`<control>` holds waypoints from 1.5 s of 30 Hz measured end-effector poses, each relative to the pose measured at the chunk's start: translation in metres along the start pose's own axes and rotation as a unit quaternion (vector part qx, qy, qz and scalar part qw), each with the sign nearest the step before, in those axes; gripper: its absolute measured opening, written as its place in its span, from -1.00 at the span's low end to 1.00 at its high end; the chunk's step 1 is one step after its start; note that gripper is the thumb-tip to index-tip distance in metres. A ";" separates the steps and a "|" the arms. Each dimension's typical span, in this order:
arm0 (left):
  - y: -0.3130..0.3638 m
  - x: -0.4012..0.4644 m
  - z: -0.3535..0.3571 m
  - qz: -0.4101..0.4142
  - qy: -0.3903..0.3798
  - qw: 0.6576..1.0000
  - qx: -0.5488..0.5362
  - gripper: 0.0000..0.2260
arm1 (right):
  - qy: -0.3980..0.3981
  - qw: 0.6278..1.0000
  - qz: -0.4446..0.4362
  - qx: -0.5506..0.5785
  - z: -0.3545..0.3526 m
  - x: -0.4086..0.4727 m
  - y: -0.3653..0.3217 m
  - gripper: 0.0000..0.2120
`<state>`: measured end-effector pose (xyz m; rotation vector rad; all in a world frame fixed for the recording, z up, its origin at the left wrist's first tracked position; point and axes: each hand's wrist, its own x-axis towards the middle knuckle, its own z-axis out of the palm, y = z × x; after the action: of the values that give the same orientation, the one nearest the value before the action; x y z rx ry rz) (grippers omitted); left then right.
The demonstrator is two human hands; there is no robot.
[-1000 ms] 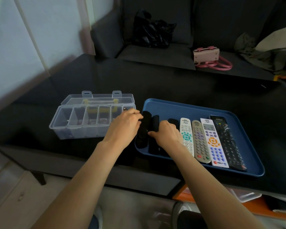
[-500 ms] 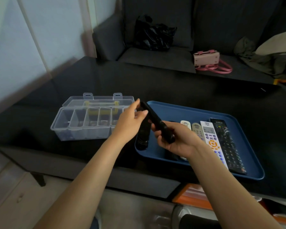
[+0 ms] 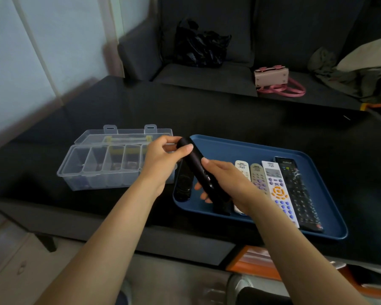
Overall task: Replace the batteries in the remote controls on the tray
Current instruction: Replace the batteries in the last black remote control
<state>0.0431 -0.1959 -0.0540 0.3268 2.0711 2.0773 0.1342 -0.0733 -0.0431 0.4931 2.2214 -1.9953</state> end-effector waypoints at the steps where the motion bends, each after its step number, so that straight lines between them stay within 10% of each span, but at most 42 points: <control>1: -0.001 0.001 0.000 -0.008 0.011 1.000 -0.006 -0.82 | -0.002 1.000 0.003 0.011 -0.001 0.000 0.000 -0.70; 27: 0.006 -0.005 0.003 -0.062 0.028 0.989 -0.130 -0.79 | -0.117 0.987 -0.041 0.106 -0.006 0.002 0.005 -0.73; 45: 0.008 -0.008 -0.001 -0.043 0.006 0.997 -0.070 -0.72 | 0.048 0.997 -0.067 -0.013 -0.001 0.001 0.003 -0.76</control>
<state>0.0510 -0.1991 -0.0459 0.1996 1.8981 2.1623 0.1340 -0.0718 -0.0466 0.4576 2.3938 -2.0439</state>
